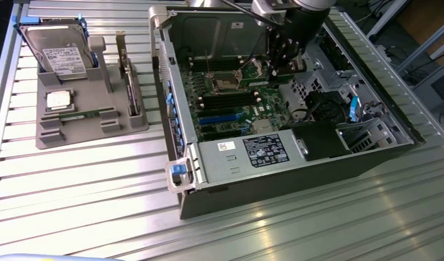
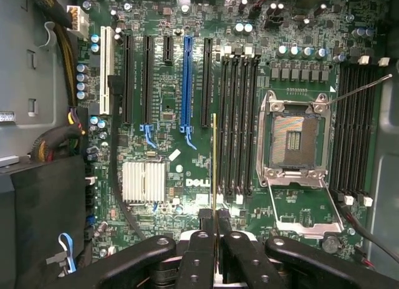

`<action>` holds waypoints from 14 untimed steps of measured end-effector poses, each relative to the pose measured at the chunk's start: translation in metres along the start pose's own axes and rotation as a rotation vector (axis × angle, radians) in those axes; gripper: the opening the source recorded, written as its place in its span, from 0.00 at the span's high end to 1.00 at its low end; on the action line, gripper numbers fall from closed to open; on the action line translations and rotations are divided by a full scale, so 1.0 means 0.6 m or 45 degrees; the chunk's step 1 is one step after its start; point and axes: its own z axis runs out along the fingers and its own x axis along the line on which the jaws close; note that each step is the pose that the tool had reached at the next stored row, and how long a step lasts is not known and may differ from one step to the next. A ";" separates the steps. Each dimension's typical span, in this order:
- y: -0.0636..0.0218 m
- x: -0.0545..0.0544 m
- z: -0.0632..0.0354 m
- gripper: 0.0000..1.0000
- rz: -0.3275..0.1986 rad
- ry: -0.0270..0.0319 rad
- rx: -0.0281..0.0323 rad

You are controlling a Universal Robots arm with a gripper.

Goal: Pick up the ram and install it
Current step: 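Insert the ram into the slot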

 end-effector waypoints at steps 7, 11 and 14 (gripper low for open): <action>0.002 0.000 0.003 0.88 0.000 0.0000 0.0000; 0.018 -0.001 0.007 0.88 0.000 -0.0001 0.0001; 0.027 -0.001 0.010 0.88 0.000 0.0000 0.0000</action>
